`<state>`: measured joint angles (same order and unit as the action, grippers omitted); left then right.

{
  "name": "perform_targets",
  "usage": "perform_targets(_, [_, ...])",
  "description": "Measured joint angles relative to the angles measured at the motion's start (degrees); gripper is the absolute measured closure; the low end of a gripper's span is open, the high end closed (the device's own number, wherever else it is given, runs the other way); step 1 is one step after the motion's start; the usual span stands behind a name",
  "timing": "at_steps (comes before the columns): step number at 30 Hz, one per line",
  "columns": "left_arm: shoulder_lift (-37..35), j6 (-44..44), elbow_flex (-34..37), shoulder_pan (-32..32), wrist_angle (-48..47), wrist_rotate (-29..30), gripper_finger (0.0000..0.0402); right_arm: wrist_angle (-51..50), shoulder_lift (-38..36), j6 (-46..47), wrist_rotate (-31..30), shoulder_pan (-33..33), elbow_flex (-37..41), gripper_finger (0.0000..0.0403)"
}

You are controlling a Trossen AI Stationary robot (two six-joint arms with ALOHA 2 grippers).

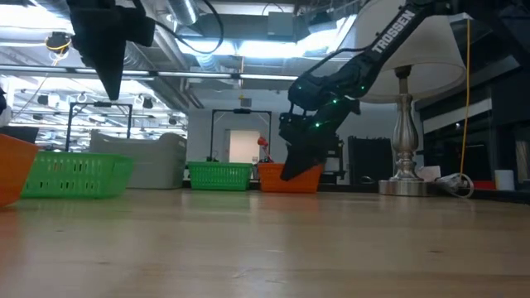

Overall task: Stack baskets by color
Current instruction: Adjust the green bin

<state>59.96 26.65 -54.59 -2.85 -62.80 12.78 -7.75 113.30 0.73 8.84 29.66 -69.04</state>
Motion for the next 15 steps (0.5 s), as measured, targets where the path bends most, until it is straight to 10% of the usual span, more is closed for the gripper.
perform_targets(15, [0.0,4.1,0.8,0.1,-4.5,-7.1,0.0401,-9.7,-11.4,-0.2,0.4,-10.5,0.0,0.0319])
